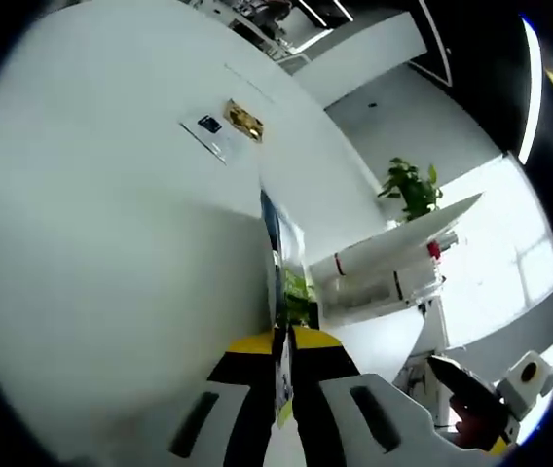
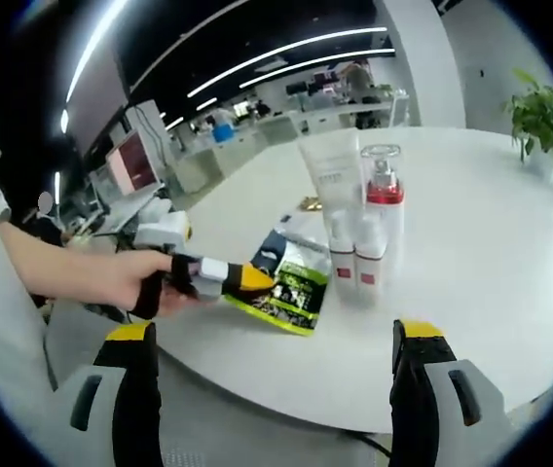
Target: Arrange the skincare products in the storage area until every visible bottle or jar stands upright without overlapping.
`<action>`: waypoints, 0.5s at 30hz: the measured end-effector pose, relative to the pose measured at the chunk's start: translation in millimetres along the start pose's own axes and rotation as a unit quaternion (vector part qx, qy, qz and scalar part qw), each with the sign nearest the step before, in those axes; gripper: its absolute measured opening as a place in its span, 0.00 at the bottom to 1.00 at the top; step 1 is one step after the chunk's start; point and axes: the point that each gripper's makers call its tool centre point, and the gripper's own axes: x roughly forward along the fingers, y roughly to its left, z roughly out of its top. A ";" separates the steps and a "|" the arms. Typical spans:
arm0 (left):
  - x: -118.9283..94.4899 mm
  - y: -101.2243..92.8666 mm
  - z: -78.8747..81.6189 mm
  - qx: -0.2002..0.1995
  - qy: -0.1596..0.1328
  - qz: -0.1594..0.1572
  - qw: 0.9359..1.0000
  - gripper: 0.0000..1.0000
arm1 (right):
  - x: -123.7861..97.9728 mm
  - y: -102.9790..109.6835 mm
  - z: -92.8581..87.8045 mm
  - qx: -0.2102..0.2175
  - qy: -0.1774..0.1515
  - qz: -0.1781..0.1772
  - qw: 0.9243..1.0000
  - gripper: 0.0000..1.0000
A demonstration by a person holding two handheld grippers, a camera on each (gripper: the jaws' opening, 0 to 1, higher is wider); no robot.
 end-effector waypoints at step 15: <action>1.2 18.3 0.0 0.110 0.031 0.044 0.992 0.10 | 1.4 -0.2 -1.8 0.003 0.001 0.001 1.000 0.99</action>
